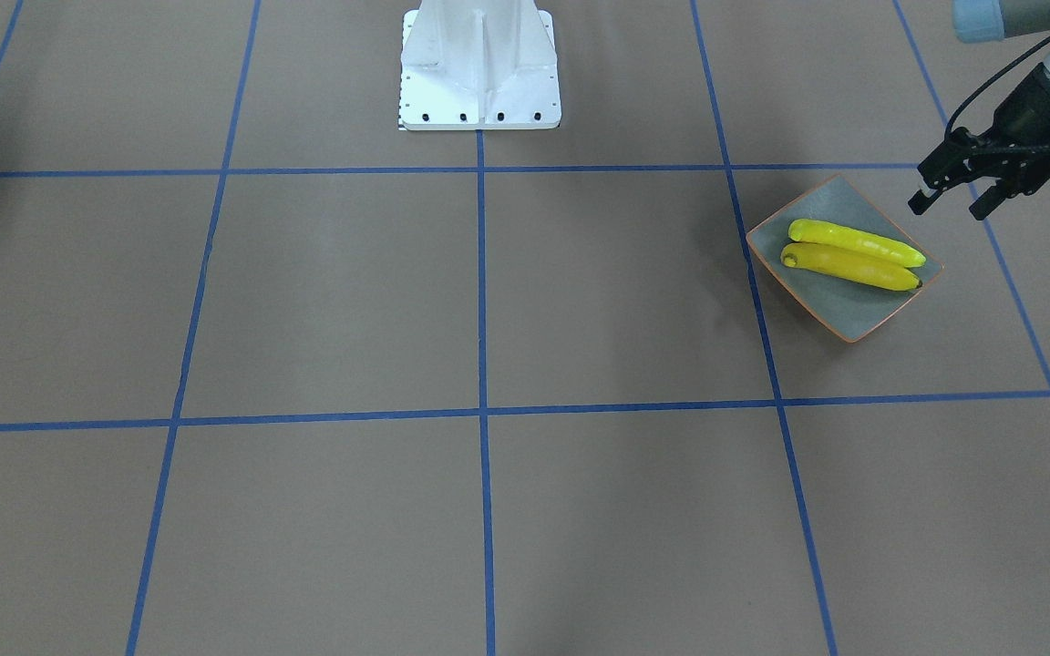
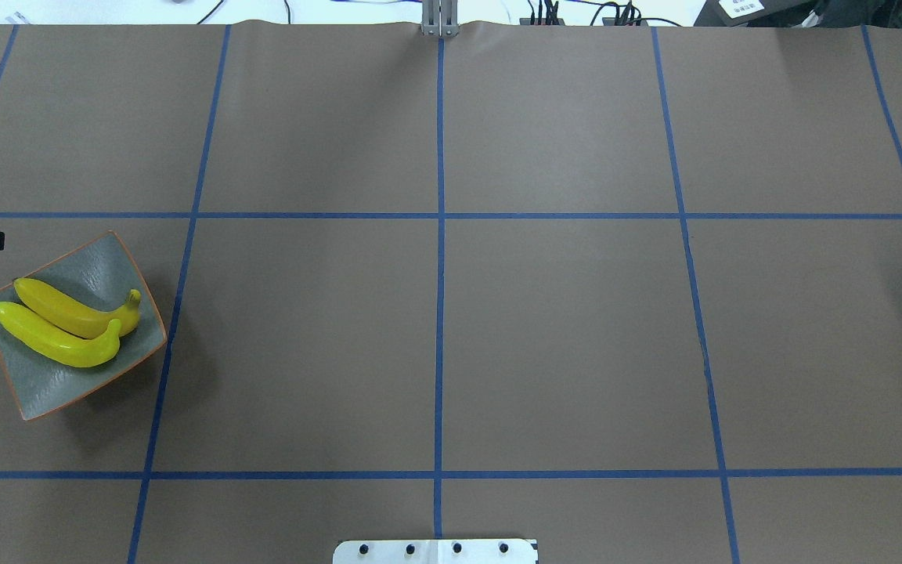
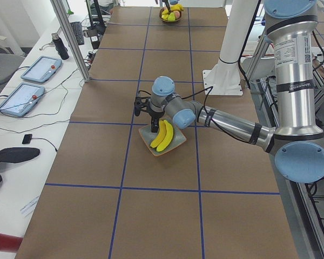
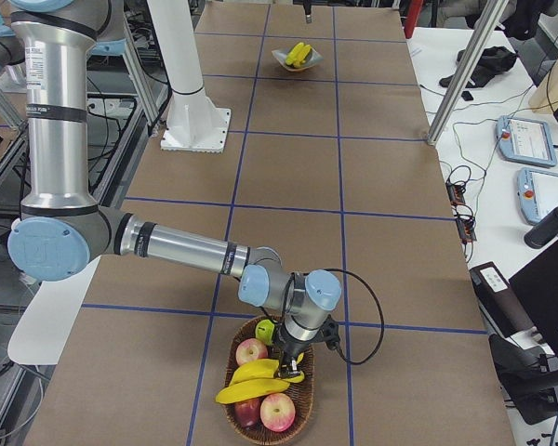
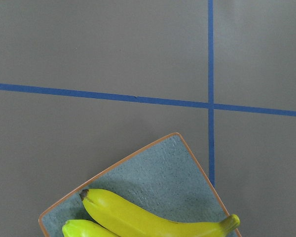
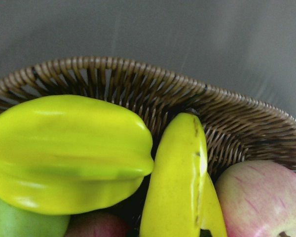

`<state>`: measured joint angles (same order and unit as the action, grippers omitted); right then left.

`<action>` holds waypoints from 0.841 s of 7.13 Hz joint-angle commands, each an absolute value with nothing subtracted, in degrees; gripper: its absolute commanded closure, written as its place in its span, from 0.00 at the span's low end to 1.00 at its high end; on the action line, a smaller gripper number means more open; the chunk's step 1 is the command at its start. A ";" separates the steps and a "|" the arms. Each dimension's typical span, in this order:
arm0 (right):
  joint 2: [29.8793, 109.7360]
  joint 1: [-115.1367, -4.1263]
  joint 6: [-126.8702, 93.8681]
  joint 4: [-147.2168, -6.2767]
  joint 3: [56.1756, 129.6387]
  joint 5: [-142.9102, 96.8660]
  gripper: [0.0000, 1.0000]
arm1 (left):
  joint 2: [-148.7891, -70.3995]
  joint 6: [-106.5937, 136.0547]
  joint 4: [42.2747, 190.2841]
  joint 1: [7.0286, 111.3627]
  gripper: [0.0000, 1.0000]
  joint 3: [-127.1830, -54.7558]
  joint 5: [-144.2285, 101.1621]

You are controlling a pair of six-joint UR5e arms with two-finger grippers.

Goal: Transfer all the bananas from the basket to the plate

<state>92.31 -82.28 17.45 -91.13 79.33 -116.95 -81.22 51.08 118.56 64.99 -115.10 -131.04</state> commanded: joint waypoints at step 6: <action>84.64 -87.98 26.73 -118.65 93.60 -127.37 1.00 | -82.00 56.14 120.06 64.60 0.00 -114.87 -131.04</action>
